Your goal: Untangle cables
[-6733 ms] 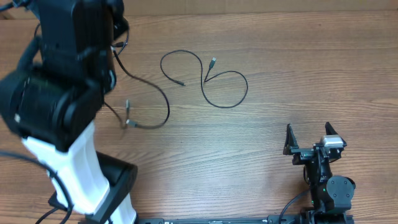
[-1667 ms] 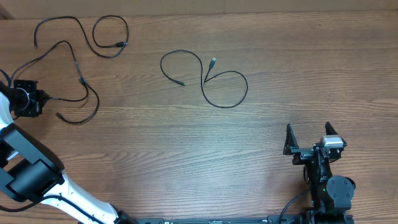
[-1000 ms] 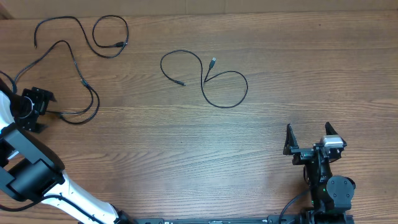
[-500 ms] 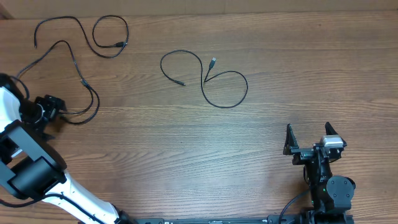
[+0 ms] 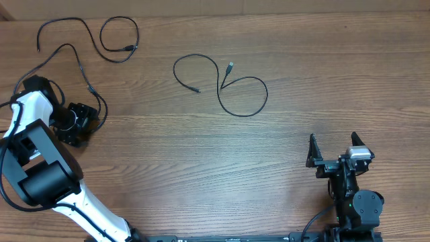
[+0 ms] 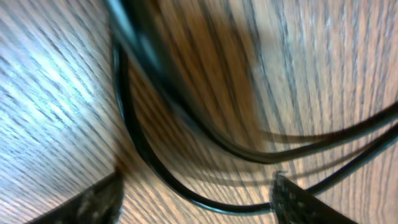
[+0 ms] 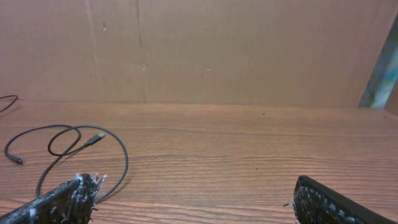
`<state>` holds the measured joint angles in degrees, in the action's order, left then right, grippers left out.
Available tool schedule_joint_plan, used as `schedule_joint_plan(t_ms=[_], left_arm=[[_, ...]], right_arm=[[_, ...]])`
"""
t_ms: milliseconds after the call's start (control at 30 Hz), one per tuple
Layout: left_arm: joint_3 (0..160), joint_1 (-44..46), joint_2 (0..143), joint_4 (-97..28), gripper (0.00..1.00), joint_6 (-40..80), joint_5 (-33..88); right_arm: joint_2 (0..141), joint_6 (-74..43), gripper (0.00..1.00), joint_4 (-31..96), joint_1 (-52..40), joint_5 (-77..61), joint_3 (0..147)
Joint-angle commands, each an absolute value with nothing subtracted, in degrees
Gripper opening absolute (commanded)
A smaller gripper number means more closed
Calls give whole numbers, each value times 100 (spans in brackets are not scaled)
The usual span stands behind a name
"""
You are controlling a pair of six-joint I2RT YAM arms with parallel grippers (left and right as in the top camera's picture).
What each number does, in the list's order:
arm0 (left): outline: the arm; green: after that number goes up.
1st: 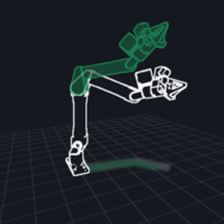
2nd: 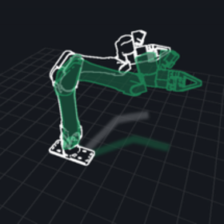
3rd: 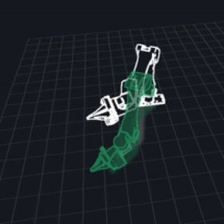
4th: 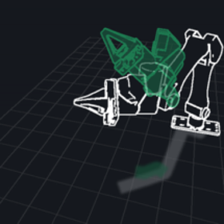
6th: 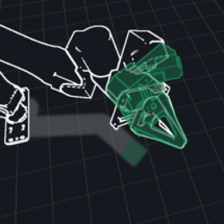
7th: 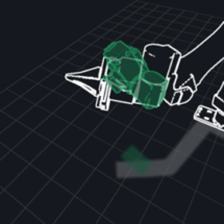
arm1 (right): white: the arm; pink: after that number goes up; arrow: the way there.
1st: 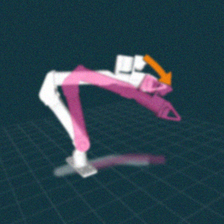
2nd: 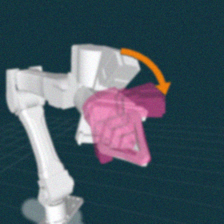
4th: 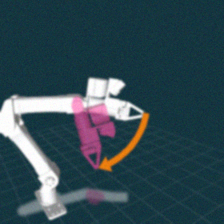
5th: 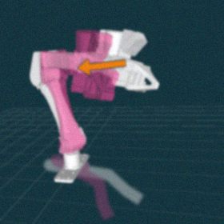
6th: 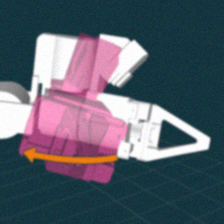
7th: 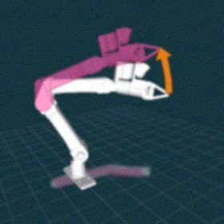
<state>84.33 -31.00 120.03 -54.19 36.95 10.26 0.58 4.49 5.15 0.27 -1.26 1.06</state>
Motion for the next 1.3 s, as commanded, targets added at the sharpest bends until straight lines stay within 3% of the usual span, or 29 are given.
schedule_joint_plan(t_ms=[0,200,300,500,833,900,1067,1167,1267], left_arm=[[8217,-3009,12064,-5271,70,4202,967],[8136,-2989,12064,-4807,77,4040,746],[8136,-2989,12064,-4681,73,3942,751],[8138,-2989,12064,-4427,73,3684,716],[8136,-2958,12064,-4091,78,4368,648],[8136,-2952,12064,-4069,73,4355,499],[8016,-2950,12064,-4040,39,4359,314],[7959,-2947,12064,-4021,27,4379,318],[7953,-2945,12064,-4023,5,4379,440]], right_arm=[[16,434,100,482,1,-115,47],[16,434,100,484,1,-115,47],[16,434,100,484,1,-115,47],[16,434,100,484,1,-115,47],[16,434,100,482,1,-115,47],[16,434,100,482,1,-115,47],[16,434,100,482,1,-115,47],[16,434,100,482,1,-115,47],[16,434,100,482,1,-115,47]])
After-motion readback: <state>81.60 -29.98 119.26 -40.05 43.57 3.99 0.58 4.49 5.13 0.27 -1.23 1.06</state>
